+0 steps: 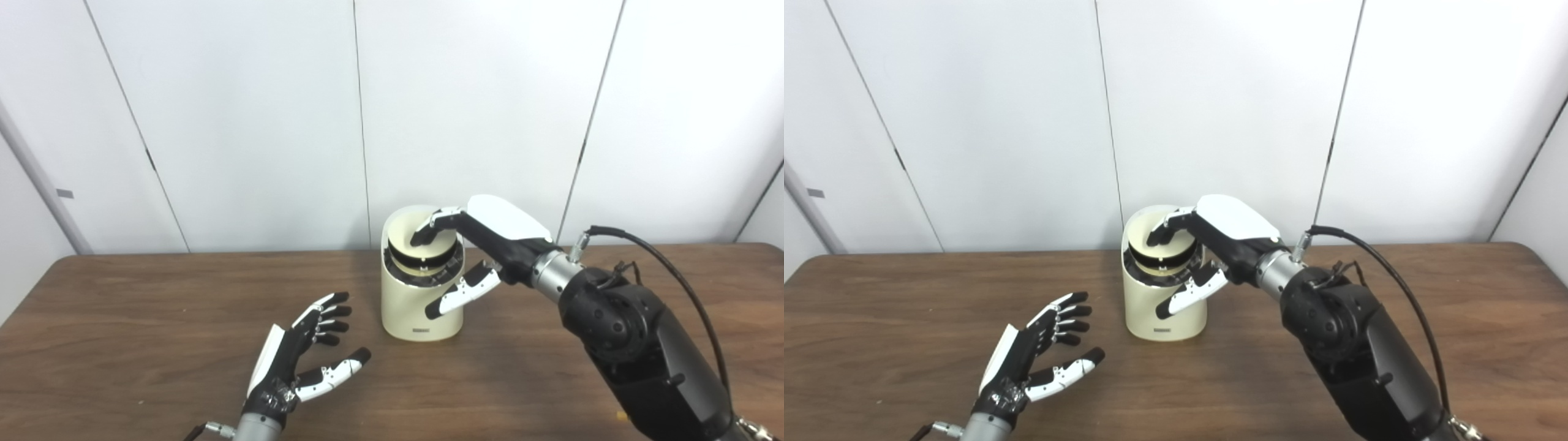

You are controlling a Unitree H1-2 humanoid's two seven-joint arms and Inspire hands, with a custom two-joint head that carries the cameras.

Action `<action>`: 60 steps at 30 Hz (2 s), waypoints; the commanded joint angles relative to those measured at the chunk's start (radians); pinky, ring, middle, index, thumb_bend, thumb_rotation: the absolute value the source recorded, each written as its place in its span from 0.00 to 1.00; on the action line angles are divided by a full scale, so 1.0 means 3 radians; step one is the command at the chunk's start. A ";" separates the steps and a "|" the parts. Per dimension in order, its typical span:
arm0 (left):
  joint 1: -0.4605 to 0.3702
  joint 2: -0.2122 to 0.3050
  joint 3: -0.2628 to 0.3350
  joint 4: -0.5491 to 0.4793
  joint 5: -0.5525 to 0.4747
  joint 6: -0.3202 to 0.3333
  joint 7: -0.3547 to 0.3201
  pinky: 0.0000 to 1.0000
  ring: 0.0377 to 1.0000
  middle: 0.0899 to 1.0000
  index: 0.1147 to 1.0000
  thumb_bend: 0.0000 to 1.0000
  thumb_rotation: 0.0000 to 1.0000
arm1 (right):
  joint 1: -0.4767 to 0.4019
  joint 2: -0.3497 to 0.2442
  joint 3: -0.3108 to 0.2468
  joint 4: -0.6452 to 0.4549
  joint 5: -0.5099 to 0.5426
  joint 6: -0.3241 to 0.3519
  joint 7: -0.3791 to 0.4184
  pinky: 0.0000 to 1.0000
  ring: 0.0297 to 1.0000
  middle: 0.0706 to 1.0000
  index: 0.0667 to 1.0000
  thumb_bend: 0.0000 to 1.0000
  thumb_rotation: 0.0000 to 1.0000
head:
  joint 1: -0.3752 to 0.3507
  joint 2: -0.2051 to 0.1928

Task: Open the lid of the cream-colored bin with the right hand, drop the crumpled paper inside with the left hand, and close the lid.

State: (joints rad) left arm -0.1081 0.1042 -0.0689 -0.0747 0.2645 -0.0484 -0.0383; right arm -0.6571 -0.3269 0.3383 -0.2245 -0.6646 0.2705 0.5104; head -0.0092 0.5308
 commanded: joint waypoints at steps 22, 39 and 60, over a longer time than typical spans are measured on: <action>-0.0040 -0.0002 -0.0011 -0.0197 -0.0035 0.0031 0.0006 0.66 0.73 0.78 0.85 0.70 0.27 | -0.0013 -0.0030 0.0006 -0.0105 -0.0004 -0.0030 0.0070 0.90 0.88 0.68 0.67 0.93 0.35 | 0.0015 0.0105; -0.0015 0.0013 -0.0003 -0.0279 -0.0037 0.0087 -0.0025 0.67 0.74 0.79 0.85 0.70 0.27 | 0.0068 -0.0085 0.0001 -0.0047 -0.0064 -0.0150 0.0014 0.88 0.87 0.69 0.66 0.93 0.37 | 0.0022 0.0176; -0.0014 0.0038 -0.0004 -0.0344 -0.0058 0.0159 -0.0060 0.65 0.73 0.78 0.85 0.70 0.26 | 0.0232 -0.0005 0.0053 0.0206 -0.0056 -0.0069 -0.0047 0.90 0.85 0.71 0.68 0.93 0.39 | 0.0039 0.0246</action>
State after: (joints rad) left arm -0.0880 0.1090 -0.0723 -0.1401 0.2590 0.0150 -0.0547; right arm -0.5831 -0.3229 0.3485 -0.1992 -0.6732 0.2330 0.4809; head -0.0015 0.6029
